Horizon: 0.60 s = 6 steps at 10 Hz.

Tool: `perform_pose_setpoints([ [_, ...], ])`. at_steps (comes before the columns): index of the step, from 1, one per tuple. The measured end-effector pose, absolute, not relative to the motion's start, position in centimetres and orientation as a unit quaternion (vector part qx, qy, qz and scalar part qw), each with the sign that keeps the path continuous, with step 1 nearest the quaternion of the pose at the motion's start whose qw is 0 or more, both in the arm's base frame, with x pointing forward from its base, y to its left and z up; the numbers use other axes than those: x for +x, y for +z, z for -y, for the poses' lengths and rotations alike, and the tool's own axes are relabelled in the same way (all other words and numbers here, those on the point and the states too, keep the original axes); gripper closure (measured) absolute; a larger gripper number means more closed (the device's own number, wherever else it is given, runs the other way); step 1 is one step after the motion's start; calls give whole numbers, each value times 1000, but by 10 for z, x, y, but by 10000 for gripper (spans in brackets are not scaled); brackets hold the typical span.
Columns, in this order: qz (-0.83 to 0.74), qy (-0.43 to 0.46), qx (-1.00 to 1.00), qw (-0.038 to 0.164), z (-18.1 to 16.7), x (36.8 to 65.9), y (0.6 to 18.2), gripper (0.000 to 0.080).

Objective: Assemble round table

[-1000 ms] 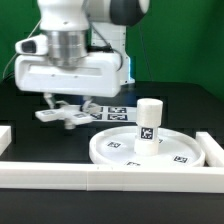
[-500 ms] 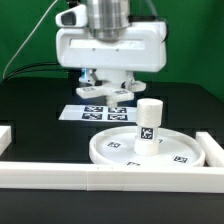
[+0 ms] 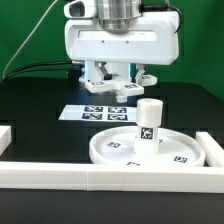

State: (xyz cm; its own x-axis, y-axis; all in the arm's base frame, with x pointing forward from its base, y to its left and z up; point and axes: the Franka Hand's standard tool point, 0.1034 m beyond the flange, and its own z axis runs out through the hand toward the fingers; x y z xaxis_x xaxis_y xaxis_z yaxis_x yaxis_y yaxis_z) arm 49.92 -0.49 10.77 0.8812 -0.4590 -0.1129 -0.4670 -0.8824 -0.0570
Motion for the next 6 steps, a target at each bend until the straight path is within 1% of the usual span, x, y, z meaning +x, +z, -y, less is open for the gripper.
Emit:
perform_pose_setpoints([
  [1,-237,54,-969,41,-1,502,112,357],
  [2,-224,51,-972,42,-14,520,125,357],
  [3,-225,44,-972,44,-28,536,133,357],
  [4,-219,42,-974,45,-36,543,136,357],
  [6,-220,44,-973,45,-33,541,134,357],
])
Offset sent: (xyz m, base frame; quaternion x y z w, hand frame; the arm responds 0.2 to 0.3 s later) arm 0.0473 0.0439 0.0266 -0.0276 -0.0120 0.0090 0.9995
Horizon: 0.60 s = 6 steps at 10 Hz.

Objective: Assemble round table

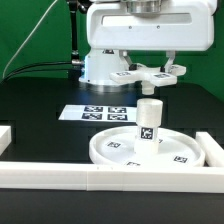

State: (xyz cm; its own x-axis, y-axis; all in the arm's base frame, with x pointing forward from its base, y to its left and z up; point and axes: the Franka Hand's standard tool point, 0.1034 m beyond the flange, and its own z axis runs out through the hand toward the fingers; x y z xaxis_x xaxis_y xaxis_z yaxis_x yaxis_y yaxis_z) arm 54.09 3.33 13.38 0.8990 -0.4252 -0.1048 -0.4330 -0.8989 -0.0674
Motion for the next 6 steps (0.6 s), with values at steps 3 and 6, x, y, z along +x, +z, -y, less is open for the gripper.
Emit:
perform_pose_setpoints([
  [3,-138,43,-989,31,-30,539,125,357],
  [6,-115,62,-991,26,-44,553,126,357],
])
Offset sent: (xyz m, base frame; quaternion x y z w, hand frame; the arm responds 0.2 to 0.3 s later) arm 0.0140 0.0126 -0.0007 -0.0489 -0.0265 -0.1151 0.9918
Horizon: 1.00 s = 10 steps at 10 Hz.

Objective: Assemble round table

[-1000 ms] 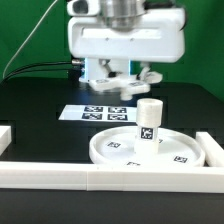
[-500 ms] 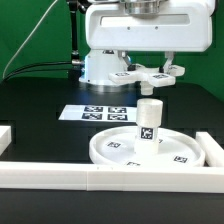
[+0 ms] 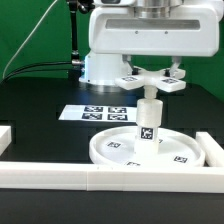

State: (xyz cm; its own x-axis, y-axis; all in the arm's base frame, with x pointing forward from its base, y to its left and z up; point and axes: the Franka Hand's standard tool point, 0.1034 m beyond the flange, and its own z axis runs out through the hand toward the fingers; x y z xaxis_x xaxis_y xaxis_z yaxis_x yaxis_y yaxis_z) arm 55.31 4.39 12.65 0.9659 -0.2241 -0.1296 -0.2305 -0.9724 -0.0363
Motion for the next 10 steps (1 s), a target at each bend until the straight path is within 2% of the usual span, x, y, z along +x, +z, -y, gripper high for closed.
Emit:
perform_pose_setpoints([
  [6,-113,50,-992,25,-40,558,123,357],
  [10,-114,21,-993,21,-39,554,109,357],
])
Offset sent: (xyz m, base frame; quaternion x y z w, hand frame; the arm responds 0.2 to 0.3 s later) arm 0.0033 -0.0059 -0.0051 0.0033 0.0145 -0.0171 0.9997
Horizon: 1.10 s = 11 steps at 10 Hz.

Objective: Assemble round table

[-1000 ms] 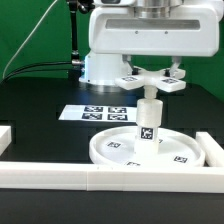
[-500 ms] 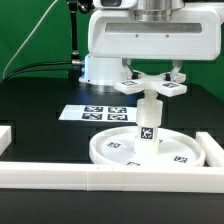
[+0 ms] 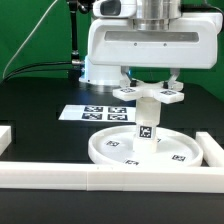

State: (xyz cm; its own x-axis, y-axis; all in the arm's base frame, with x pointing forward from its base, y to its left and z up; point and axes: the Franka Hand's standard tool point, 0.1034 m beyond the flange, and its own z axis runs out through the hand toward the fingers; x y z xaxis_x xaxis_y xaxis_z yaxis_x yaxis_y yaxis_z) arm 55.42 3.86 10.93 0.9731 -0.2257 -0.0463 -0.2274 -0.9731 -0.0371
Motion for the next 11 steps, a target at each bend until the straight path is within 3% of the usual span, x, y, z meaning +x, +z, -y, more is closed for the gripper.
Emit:
perform_pose_setpoints([
  [4,-118,-30,-992,22,-39,554,109,357],
  [11,-125,-30,-991,23,-39,554,109,357],
])
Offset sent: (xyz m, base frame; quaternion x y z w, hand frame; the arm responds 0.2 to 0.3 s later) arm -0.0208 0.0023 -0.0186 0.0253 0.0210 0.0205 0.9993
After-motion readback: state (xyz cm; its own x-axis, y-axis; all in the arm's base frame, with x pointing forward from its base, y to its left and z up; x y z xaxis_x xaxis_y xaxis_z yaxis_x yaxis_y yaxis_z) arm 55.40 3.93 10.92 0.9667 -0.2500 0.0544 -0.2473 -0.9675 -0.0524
